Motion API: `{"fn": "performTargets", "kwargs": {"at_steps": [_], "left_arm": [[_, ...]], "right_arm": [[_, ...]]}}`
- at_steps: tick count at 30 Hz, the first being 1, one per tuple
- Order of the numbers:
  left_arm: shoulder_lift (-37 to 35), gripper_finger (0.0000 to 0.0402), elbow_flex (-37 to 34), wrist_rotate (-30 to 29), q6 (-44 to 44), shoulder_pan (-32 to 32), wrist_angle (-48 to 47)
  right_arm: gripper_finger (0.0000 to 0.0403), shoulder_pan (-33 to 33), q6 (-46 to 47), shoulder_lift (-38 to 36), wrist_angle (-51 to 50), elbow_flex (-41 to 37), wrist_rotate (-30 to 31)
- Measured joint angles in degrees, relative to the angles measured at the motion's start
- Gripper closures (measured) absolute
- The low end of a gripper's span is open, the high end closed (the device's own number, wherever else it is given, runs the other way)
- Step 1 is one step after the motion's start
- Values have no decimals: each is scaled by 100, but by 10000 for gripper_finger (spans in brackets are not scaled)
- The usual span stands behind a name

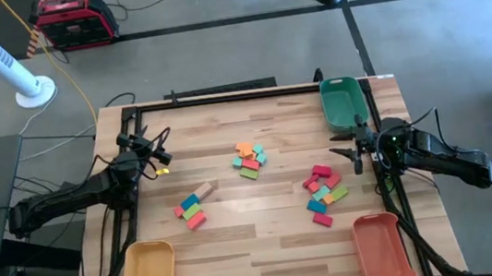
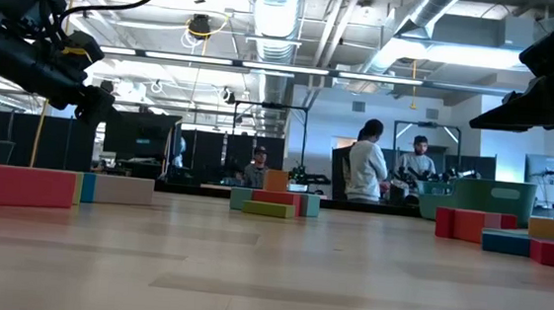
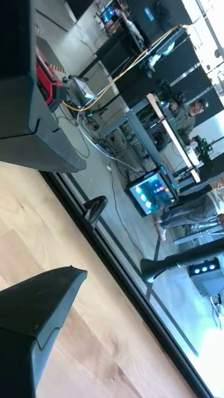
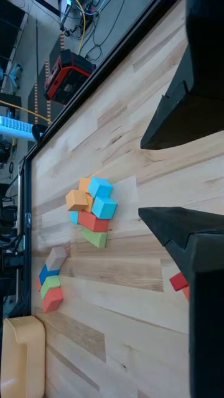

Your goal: Sort blocks by size

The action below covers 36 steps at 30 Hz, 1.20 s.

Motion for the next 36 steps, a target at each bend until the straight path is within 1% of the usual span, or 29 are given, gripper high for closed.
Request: {"fn": "performTargets", "kwargs": {"at_steps": [30, 36], "left_arm": [[-1, 154, 0, 0, -1, -1, 0], [-2, 154, 0, 0, 1, 1, 2]], "right_arm": [[214, 2, -3, 0, 2, 2, 0], [214, -11, 0, 0, 2, 0, 157]]}}
